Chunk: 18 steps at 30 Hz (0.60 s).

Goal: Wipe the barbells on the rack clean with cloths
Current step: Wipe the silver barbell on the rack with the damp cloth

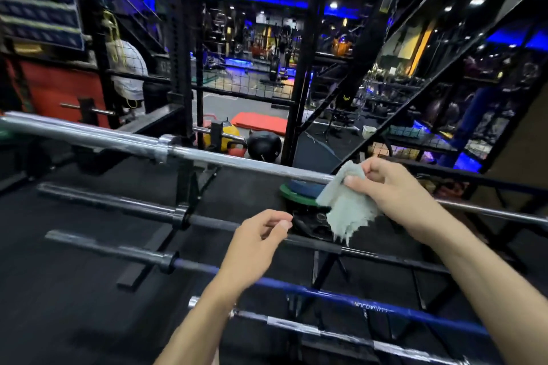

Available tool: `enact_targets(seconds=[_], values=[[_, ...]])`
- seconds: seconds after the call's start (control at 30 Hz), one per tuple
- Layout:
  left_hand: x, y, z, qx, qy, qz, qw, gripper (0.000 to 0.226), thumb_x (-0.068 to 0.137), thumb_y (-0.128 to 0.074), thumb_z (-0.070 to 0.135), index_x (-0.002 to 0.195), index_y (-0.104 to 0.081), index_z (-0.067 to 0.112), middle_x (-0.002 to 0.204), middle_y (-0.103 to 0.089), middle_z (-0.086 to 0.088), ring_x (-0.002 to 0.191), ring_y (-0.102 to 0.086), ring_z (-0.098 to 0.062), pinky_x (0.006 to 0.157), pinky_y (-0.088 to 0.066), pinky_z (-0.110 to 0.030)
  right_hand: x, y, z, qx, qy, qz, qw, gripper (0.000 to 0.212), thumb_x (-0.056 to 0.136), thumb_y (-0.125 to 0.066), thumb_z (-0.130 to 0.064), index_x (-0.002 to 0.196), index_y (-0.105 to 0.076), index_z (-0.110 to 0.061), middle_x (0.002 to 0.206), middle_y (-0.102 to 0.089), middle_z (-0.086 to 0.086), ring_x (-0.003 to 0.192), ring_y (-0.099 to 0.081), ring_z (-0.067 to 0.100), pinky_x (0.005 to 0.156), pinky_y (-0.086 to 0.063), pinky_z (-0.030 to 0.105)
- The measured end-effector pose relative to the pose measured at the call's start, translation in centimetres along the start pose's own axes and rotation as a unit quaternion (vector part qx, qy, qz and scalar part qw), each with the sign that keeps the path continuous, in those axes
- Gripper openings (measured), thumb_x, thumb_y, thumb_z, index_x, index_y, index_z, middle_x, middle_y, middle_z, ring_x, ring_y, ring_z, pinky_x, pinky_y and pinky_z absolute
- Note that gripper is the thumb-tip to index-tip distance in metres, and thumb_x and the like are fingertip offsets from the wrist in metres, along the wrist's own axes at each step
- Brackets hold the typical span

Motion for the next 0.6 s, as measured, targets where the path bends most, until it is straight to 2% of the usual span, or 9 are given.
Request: enact_targets(seconds=[0.13, 0.27, 0.37, 0.53, 0.6], values=[[-2.4, -0.2, 1.2, 0.017, 0.004, 0.004, 1.0, 0.018, 0.088, -0.057, 0.043, 0.099, -0.07, 0.047, 0.099, -0.077, 0.012, 0.096, -0.071, -0.01, 0.091, -0.057, -0.042, -3.2, -0.4, 0.9, 0.029, -0.021, -0.025, 0.999, 0.032, 0.092, -0.074, -0.03, 0.094, -0.059, -0.002, 0.092, -0.074, 0.022, 0.075, -0.067, 0.027, 0.074, -0.045, 0.042], [-3.8, -1.2, 1.5, 0.028, 0.021, 0.001, 0.999, 0.017, 0.09, -0.057, 0.042, 0.099, -0.071, 0.046, 0.097, -0.077, 0.007, 0.093, -0.072, -0.013, 0.089, -0.059, -0.043, -5.8, 0.3, 2.6, 0.025, -0.035, -0.032, 0.999, 0.033, 0.091, -0.075, -0.037, 0.087, -0.061, -0.007, 0.092, -0.07, 0.027, 0.071, -0.061, 0.023, 0.071, -0.04, 0.038], [-4.1, -1.6, 1.0, 0.037, 0.035, 0.002, 0.999, 0.015, 0.094, -0.059, 0.037, 0.097, -0.073, 0.043, 0.096, -0.077, 0.007, 0.092, -0.072, -0.014, 0.085, -0.059, -0.039, -6.7, 0.8, 3.5, 0.018, -0.035, -0.033, 0.999, 0.033, 0.092, -0.073, -0.039, 0.088, -0.065, -0.008, 0.085, -0.073, 0.019, 0.069, -0.063, 0.021, 0.07, -0.042, 0.037], [-2.1, -2.0, -1.5, 0.019, 0.079, 0.018, 0.997, 0.02, 0.101, -0.06, 0.017, 0.099, -0.074, 0.031, 0.098, -0.077, 0.004, 0.093, -0.072, -0.016, 0.081, -0.057, -0.032, -4.5, 1.3, 3.9, -0.05, 0.01, -0.041, 0.998, 0.033, 0.091, -0.071, -0.042, 0.077, -0.06, -0.014, 0.071, -0.07, -0.002, 0.058, -0.054, 0.005, 0.063, -0.039, 0.032], [-0.5, -1.9, -2.7, 0.007, 0.088, 0.021, 0.996, 0.019, 0.102, -0.059, 0.017, 0.101, -0.074, 0.029, 0.099, -0.077, 0.007, 0.094, -0.072, -0.017, 0.08, -0.058, -0.03, -2.2, 1.8, 3.8, -0.064, 0.024, -0.045, 0.997, 0.035, 0.091, -0.072, -0.043, 0.076, -0.058, -0.014, 0.071, -0.07, 0.0, 0.06, -0.055, 0.006, 0.063, -0.04, 0.033]])
Point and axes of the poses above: each hand's wrist, its own x-axis towards the middle knuckle, its own y-axis out of the back of the hand, z = x × y, the point moved 1 cm from there along x, towards the middle knuckle
